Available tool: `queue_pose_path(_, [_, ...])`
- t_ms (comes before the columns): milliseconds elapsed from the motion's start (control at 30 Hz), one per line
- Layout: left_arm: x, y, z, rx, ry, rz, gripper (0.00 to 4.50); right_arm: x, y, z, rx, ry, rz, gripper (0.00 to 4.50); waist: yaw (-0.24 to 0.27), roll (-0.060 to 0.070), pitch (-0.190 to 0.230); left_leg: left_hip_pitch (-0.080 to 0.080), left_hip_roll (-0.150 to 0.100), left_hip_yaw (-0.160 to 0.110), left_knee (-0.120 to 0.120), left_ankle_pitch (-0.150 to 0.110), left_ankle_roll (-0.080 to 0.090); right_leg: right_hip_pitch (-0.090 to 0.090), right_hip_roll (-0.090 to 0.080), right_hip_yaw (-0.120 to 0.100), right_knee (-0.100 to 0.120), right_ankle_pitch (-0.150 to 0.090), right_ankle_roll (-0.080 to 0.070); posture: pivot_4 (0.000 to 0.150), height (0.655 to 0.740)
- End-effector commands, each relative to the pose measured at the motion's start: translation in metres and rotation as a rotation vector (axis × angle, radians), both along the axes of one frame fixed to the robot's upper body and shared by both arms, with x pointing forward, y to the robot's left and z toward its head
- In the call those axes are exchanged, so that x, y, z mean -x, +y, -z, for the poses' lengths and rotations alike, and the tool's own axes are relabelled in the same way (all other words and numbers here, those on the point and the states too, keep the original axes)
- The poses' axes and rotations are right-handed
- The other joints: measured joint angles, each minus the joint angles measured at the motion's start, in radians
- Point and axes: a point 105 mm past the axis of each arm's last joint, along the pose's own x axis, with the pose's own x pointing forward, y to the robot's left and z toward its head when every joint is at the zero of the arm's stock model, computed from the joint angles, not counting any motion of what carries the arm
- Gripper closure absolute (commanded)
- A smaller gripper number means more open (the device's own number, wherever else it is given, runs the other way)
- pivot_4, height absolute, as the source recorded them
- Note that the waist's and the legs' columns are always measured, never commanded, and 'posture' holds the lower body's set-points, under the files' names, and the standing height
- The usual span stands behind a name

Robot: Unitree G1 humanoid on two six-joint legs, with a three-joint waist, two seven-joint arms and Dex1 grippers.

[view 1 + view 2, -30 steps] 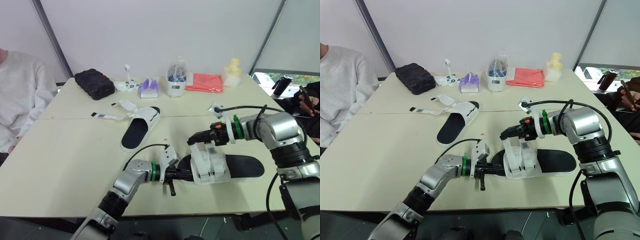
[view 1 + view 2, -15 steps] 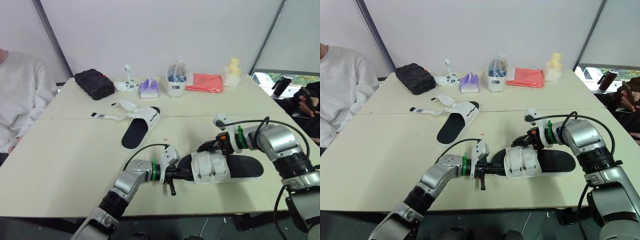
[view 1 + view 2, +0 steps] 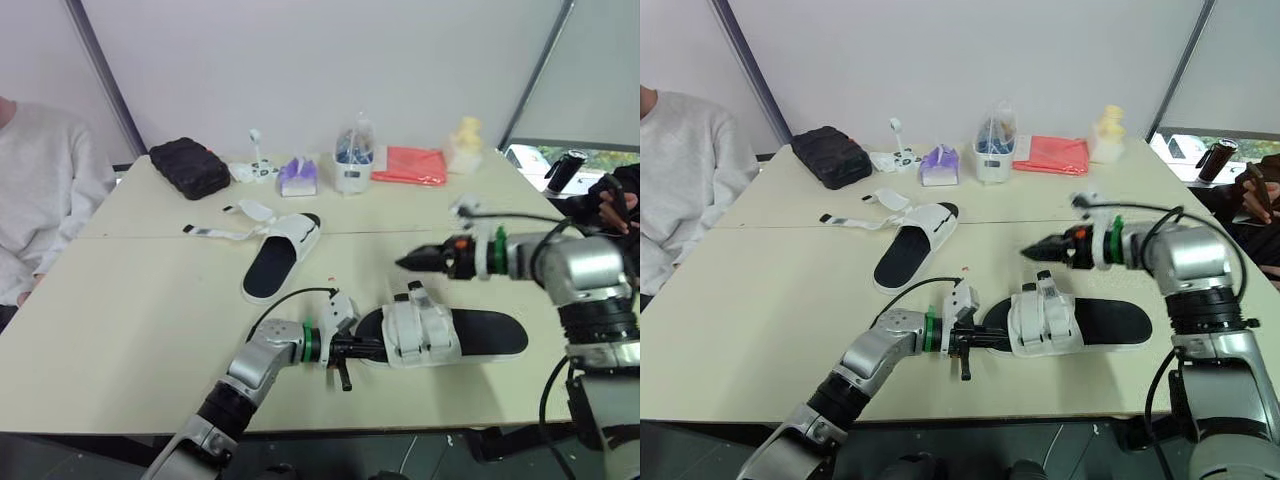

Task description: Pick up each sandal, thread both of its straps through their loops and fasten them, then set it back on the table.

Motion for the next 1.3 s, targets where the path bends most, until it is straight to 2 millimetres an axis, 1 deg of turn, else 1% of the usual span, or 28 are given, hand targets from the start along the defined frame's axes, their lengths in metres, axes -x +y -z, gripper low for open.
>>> queue_pose_path(33, [-0.009,0.016,0.015,-0.059,0.005,-0.078,4.5,0.016,-0.036,-0.006,-0.065,-0.001,0.1,0.03,0.002,0.0,0.0,0.0,0.0,0.0,0.0,0.0,0.0,0.0,0.0,0.0,0.0,0.0,0.0,0.15,0.74])
queue_pose_path(67, [-0.011,0.017,0.011,-0.043,-0.005,-0.087,4.5,0.024,-0.043,0.001,-0.071,0.028,0.106,0.03,0.0,0.0,0.0,0.0,0.0,0.0,0.0,0.0,0.0,0.0,0.0,-0.001,0.0,0.0,0.0,0.15,0.74])
queue_pose_path(133, [-0.014,0.019,0.004,-0.017,-0.023,-0.098,4.5,0.038,-0.049,0.016,-0.073,0.081,0.094,0.03,-0.003,0.0,0.0,-0.001,0.0,0.0,-0.001,0.0,0.0,-0.001,0.0,0.0,0.0,0.0,0.0,0.15,0.74])
queue_pose_path(200, [-0.016,0.024,-0.005,0.01,-0.037,-0.104,4.5,0.054,-0.048,0.032,-0.062,0.121,0.041,0.03,-0.012,0.001,0.0,-0.001,0.001,0.002,-0.001,0.0,0.0,-0.002,0.0,0.001,0.0,0.0,0.0,0.15,0.74])
queue_pose_path(267, [-0.017,0.03,-0.016,0.039,-0.049,-0.103,4.5,0.066,-0.047,0.042,-0.096,0.163,0.004,0.03,-0.027,0.001,0.0,-0.001,0.002,0.002,-0.001,0.0,0.0,-0.002,0.001,0.001,0.001,0.0,0.0,0.15,0.74])
queue_pose_path(333, [-0.015,0.038,-0.029,0.06,-0.07,-0.1,4.5,0.072,-0.048,0.047,-0.138,0.199,-0.006,0.03,-0.037,0.002,0.001,-0.001,0.002,0.002,-0.001,0.0,0.0,-0.003,0.001,0.002,0.002,0.0,0.0,0.15,0.74])
queue_pose_path(433, [-0.011,0.048,-0.045,0.082,-0.092,-0.1,4.5,0.076,-0.049,0.055,-0.168,0.235,-0.005,0.03,-0.039,0.003,0.001,-0.001,0.002,0.003,-0.001,0.0,0.0,-0.003,0.002,0.002,0.003,0.0,0.0,0.15,0.74])
queue_pose_path(533, [-0.002,0.059,-0.053,0.065,-0.113,-0.105,4.5,0.078,-0.045,0.062,-0.208,0.273,-0.016,0.03,-0.029,0.003,0.001,-0.001,0.002,0.002,-0.001,0.0,0.0,-0.003,0.002,0.002,0.003,0.0,0.0,0.15,0.74])
queue_pose_path(700, [0.014,0.069,-0.053,0.017,-0.124,-0.123,4.5,0.076,-0.033,0.078,-0.241,0.333,-0.049,0.03,-0.026,0.003,0.001,-0.001,0.002,0.003,-0.001,0.0,0.0,-0.003,0.001,0.002,0.002,0.0,0.0,0.15,0.74])
queue_pose_path(833, [0.019,0.074,-0.05,-0.001,-0.102,-0.157,4.5,0.067,-0.019,0.078,-0.315,0.368,-0.093,0.03,-0.027,0.003,0.002,-0.001,0.002,0.003,-0.001,0.0,0.0,-0.003,0.001,0.002,0.002,0.0,0.0,0.15,0.74])
queue_pose_path(933, [0.021,0.075,-0.047,-0.01,-0.093,-0.177,4.5,0.067,-0.009,0.085,-0.302,0.397,-0.133,0.79,-0.027,0.003,0.002,-0.001,0.002,0.003,-0.002,0.0,0.0,-0.003,0.001,0.002,0.002,0.0,0.0,0.15,0.74])
queue_pose_path(1000, [0.022,0.075,-0.046,-0.014,-0.092,-0.186,4.5,0.064,-0.006,0.085,-0.319,0.401,-0.143,1.73,-0.026,0.003,0.002,-0.001,0.002,0.002,-0.002,0.0,0.0,-0.003,0.001,0.001,0.002,0.0,0.0,0.15,0.74])
queue_pose_path(1100, [0.023,0.077,-0.045,-0.018,-0.091,-0.204,4.5,0.063,-0.002,0.085,-0.326,0.404,-0.151,3.32,-0.027,0.003,0.002,-0.002,0.002,0.002,-0.002,0.0,0.0,-0.003,0.001,0.002,0.001,0.0,0.0,0.15,0.74])
queue_pose_path(1167, [0.024,0.078,-0.045,-0.018,-0.091,-0.212,4.5,0.063,-0.002,0.086,-0.326,0.406,-0.153,4.16,-0.027,0.003,0.002,-0.002,0.002,0.002,-0.001,0.0,0.0,-0.003,0.001,0.002,0.001,0.0,0.0,0.15,0.74])
queue_pose_path(1200, [0.024,0.078,-0.045,-0.018,-0.091,-0.215,4.5,0.063,-0.001,0.083,-0.344,0.399,-0.153,4.48,-0.027,0.003,0.002,-0.002,0.002,0.002,-0.001,0.0,0.0,-0.003,0.0,0.002,0.001,0.0,0.0,0.15,0.74])
queue_pose_path(1233, [0.024,0.078,-0.045,-0.018,-0.091,-0.218,4.5,0.061,-0.002,0.078,-0.373,0.376,-0.144,4.48,-0.027,0.003,0.002,-0.002,0.002,0.002,-0.001,0.0,0.0,-0.003,0.001,0.002,0.001,0.0,0.0,0.15,0.74])
queue_pose_path(1300, [0.024,0.079,-0.044,-0.024,-0.094,-0.224,4.5,0.041,-0.01,0.057,-0.479,0.286,-0.047,4.48,-0.029,0.003,0.002,-0.002,0.002,0.002,-0.002,0.0,0.0,-0.003,0.0,0.001,0.001,0.0,0.0,0.15,0.74])
